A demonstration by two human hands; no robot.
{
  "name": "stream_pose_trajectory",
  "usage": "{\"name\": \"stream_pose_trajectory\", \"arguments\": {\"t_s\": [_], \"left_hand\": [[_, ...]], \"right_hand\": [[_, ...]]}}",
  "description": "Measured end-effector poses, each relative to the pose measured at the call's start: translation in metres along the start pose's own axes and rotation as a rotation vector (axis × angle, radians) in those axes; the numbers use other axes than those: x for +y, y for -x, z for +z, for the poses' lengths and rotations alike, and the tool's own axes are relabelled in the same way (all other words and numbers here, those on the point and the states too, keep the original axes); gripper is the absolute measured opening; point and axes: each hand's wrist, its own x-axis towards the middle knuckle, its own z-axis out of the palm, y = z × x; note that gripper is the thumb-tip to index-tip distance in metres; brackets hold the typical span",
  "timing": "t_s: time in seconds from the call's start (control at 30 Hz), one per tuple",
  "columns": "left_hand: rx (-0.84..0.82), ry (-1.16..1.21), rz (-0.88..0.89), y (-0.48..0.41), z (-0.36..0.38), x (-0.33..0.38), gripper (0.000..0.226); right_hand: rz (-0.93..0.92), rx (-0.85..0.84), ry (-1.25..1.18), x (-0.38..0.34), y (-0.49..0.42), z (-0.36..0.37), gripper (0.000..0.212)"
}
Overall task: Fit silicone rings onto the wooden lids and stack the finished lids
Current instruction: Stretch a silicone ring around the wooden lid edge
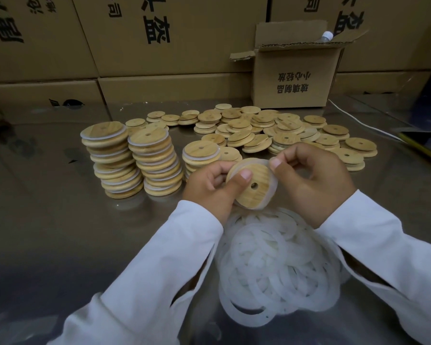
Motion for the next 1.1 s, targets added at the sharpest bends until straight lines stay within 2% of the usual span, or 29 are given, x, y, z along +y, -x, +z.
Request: {"name": "stream_pose_trajectory", "arguments": {"t_s": [0.2, 0.33, 0.4, 0.57, 0.7, 1.1], "left_hand": [[0.036, 0.031, -0.024, 0.003, 0.007, -0.005, 0.005], [0.102, 0.050, -0.004, 0.003, 0.009, -0.004, 0.007], [0.132, 0.056, 0.018, 0.002, 0.008, -0.002, 0.006], [0.096, 0.044, 0.005, 0.003, 0.008, 0.000, 0.007], [0.060, -0.019, -0.009, 0.005, 0.007, -0.001, 0.008], [0.011, -0.071, 0.053, 0.001, -0.002, 0.008, 0.011]], "right_hand": [[-0.039, 0.067, 0.044, -0.002, 0.007, 0.003, 0.007], [-0.032, 0.110, 0.054, -0.001, 0.012, 0.006, 0.015], [-0.047, 0.132, 0.056, -0.002, 0.012, 0.007, 0.011], [-0.080, 0.179, 0.044, -0.002, 0.013, 0.005, 0.008], [-0.087, 0.146, 0.052, -0.004, 0.015, 0.007, 0.009], [0.064, 0.058, -0.067, -0.005, 0.005, -0.004, 0.014]]}}
